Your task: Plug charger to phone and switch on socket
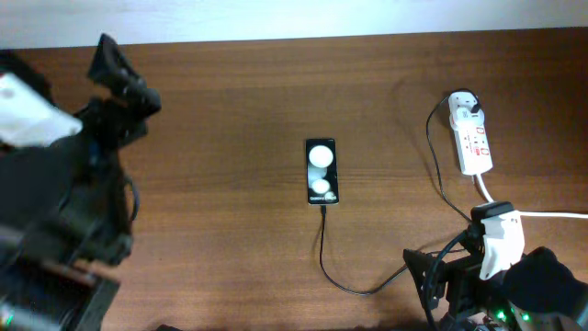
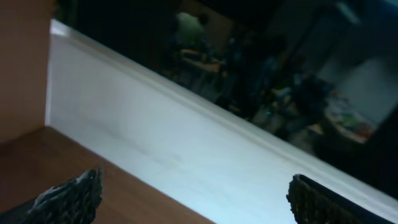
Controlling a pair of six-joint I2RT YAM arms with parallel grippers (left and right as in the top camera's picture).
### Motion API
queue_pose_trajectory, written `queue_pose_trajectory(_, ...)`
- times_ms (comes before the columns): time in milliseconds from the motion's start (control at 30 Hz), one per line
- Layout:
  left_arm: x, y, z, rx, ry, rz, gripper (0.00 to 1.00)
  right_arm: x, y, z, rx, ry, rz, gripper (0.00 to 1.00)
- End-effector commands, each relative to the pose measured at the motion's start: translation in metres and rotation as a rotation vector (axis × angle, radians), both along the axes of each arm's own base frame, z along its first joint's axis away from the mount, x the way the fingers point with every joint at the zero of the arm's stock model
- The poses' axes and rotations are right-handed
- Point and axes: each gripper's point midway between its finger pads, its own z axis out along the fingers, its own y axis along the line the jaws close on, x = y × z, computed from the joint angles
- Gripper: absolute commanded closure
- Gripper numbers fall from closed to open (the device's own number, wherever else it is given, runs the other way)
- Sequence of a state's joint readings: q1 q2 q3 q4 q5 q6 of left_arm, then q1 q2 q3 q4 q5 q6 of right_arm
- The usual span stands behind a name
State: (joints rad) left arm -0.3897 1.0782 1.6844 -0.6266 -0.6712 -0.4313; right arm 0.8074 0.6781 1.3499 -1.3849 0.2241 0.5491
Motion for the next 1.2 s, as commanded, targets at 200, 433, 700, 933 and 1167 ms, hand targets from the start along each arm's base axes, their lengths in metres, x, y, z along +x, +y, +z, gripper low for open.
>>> queue_pose_trajectory(200,0.007,0.011,-0.017,0.186,0.102,0.085,0.01,0.002,-0.002,-0.001,-0.01,-0.002,-0.018,0.01)
queue_pose_trajectory(433,-0.069,0.042,-0.019,0.09,-0.108,0.1,0.01,0.004,-0.003,0.0,-0.011,-0.008,-0.023,0.01)
queue_pose_trajectory(700,-0.067,0.042,-0.026,0.156,-0.138,0.115,0.01,0.004,-0.002,0.0,-0.008,-0.011,-0.023,0.01)
queue_pose_trajectory(933,-0.127,0.069,-0.001,0.221,-0.273,0.144,0.01,0.003,0.005,0.004,0.032,-0.011,-0.001,0.01)
queue_pose_trajectory(1167,-0.144,0.021,0.035,0.352,-0.447,-0.101,0.01,0.008,0.012,0.014,0.073,-0.044,0.005,0.01)
